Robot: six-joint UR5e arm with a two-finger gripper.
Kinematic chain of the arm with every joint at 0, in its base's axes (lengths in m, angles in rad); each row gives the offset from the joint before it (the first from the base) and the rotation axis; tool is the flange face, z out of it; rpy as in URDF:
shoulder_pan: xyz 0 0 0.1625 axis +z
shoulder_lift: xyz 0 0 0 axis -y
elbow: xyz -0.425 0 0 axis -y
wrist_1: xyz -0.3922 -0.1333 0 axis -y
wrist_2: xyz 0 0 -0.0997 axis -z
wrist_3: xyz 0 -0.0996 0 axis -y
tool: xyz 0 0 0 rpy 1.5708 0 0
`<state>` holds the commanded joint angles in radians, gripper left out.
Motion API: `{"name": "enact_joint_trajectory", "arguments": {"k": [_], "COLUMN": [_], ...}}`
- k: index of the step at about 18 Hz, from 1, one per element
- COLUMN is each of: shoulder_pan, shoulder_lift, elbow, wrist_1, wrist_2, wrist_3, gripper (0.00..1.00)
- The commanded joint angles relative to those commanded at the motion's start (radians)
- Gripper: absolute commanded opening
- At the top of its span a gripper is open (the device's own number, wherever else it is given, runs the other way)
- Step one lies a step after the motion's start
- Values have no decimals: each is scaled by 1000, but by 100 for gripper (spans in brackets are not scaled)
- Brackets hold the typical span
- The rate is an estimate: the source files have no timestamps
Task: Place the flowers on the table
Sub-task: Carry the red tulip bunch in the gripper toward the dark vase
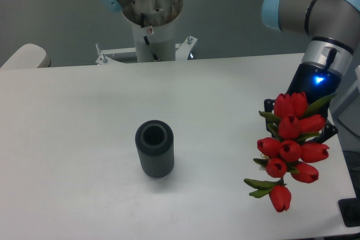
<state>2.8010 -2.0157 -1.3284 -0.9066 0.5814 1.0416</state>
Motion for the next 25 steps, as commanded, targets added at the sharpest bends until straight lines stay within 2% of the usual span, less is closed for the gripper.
{"name": "enact_joint_trajectory", "arguments": {"k": [6,9,15,19,25], "shoulder_pan": [-5,-8,-23,-80,-172], "shoulder_lift": [9,34,49,71,106], "elbow": [-20,-60,-61,-69,-167], "wrist_1": [2,5,5,5,5], "wrist_2": [6,63,142,326,658], "wrist_3": [2,37,37,51,156], "gripper": [31,31,31,31,31]}}
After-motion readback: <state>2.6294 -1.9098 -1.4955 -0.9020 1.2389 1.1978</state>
